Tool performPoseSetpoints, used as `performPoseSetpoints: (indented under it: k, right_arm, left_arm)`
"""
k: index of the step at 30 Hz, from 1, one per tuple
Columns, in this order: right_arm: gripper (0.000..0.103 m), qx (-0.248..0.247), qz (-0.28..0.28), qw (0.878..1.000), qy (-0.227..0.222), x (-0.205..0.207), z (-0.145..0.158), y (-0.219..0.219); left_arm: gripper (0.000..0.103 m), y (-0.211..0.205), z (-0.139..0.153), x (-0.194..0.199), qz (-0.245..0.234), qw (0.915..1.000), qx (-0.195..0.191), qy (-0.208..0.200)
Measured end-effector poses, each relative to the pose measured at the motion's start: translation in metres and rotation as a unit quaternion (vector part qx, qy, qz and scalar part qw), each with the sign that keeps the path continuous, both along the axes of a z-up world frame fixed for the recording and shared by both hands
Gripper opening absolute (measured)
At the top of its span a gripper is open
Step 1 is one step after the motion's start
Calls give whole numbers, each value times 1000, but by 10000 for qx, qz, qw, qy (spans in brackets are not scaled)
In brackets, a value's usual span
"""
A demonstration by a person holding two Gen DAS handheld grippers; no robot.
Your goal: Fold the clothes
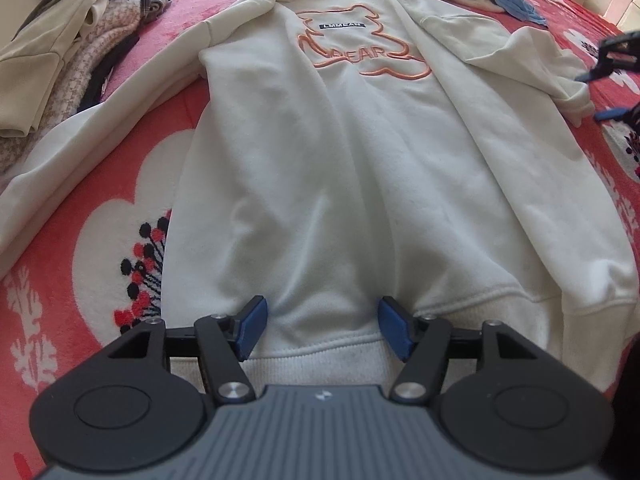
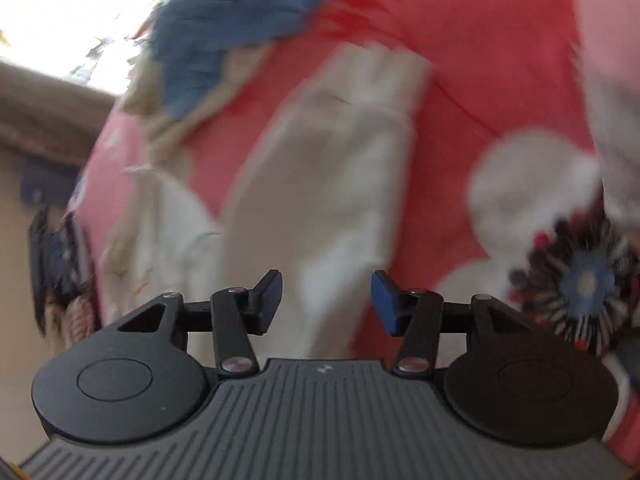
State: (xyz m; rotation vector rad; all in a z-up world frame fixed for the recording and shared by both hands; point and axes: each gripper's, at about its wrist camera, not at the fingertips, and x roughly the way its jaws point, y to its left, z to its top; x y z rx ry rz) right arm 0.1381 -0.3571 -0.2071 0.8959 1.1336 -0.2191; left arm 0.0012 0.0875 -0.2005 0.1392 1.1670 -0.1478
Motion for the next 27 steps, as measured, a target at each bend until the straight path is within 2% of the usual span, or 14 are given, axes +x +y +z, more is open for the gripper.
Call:
performPoseSetpoints:
  k: [1, 3, 4, 5, 6, 9, 11, 15, 18, 20, 21, 23, 26, 27]
  right_arm:
    - [52, 47, -112, 9999, 49, 2, -12, -4]
    - [54, 246, -368, 9985, -329, 1, -21, -6]
    - [46, 356, -363, 9966, -646, 2, -18, -5]
    - [15, 380, -268, 9950, -889, 6, -12, -2]
    - [4, 387, -162, 9929, -1115, 11, -5, 0]
    - [3, -133, -25, 9876, -1565, 29, 29, 2]
    - [2, -642, 12, 9786, -1955, 41, 59, -2]
    - [2, -2227, -346, 9397, -2574, 66, 121, -31]
    - [2, -3348, -558, 9111, -2338, 93, 134, -53]
    - [6, -3724, -533, 9064, -1920, 112, 125, -68]
    - [9, -3817, -536, 9093, -1569, 122, 116, -77]
    - [30, -3663, -418, 9264, -764, 134, 92, -90]
    - [34, -3383, -586, 9388, -289, 116, 71, -91]
    - [37, -3316, -644, 9406, -341, 105, 70, -87]
  left_arm:
    - [64, 0, 0, 0, 6, 10000, 7, -14]
    - [64, -1, 0, -1, 22, 10000, 18, -43]
    - [64, -1, 0, -1, 29, 10000, 23, -59]
    - [64, -1, 0, -1, 39, 10000, 27, -72]
    - [64, -1, 0, -2, 47, 9999, 32, -83]
    - [64, -2, 0, -2, 71, 9999, 38, -99]
    - [64, -2, 0, -3, 80, 9999, 32, -98]
    - [64, -1, 0, 0, 78, 9999, 29, -67]
    - [64, -1, 0, 2, 63, 10000, 25, -23]
    - [64, 0, 0, 4, 45, 10000, 13, 9]
    - [64, 1, 0, 4, 37, 10000, 5, 24]
    - [64, 2, 0, 5, 14, 10000, -16, 42]
    - [65, 4, -1, 6, -32, 10000, -33, 62]
    - [65, 4, 0, 6, -51, 10000, -34, 66]
